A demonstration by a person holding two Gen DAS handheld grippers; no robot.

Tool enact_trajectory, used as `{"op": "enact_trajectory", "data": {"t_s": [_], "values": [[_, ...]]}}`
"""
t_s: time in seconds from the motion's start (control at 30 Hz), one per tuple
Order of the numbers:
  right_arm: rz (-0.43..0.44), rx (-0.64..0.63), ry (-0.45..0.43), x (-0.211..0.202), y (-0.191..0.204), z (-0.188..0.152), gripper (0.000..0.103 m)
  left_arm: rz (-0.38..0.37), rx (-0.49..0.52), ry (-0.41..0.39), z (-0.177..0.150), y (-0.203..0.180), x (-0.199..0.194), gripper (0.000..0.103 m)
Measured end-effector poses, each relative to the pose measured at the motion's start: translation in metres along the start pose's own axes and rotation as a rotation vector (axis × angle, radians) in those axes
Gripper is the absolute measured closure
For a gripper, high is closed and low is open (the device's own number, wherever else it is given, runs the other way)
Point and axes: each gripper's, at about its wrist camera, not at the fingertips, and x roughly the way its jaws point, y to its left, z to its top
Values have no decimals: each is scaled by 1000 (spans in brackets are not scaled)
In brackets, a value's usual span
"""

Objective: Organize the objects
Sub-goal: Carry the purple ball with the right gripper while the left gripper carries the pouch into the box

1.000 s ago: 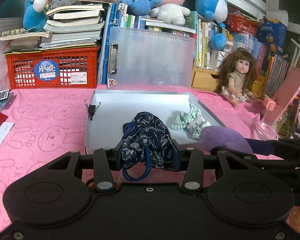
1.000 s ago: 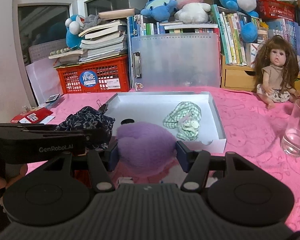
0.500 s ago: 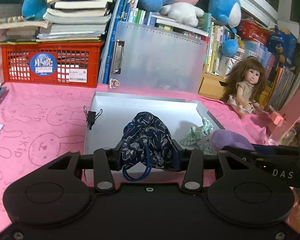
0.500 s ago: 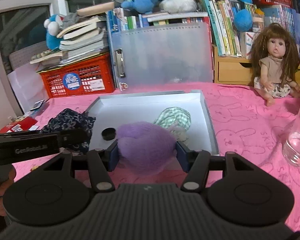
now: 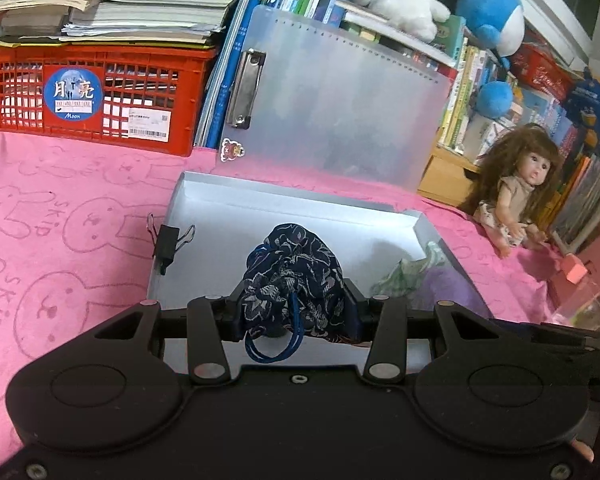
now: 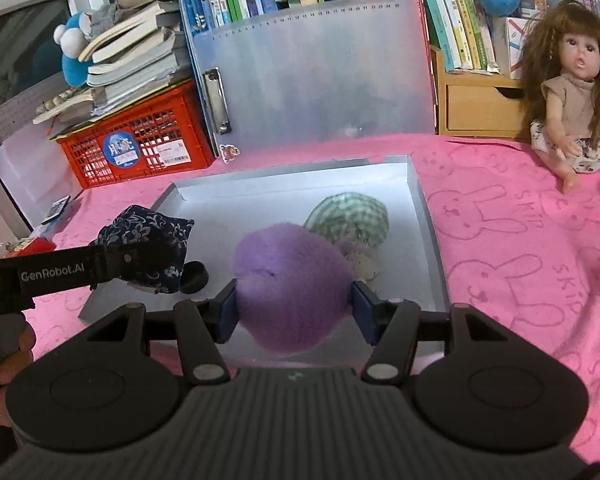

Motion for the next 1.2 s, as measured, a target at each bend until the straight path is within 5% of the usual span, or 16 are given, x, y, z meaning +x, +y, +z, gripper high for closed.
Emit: {"op": "enact_trajectory", "data": {"t_s": [0.77, 0.9, 1.03, 1.2], "values": [[-32, 5, 49, 31, -7, 3, 46, 47, 30, 49, -1, -2, 41, 59], [-25, 1, 41, 28, -5, 3, 34, 52, 37, 50, -1, -3, 39, 51], [-18, -5, 25, 22, -4, 5, 31, 35, 62, 16, 0, -6, 31, 31], [-16, -7, -3, 11, -3, 9, 31, 35, 70, -9, 6, -9, 18, 28]]}}
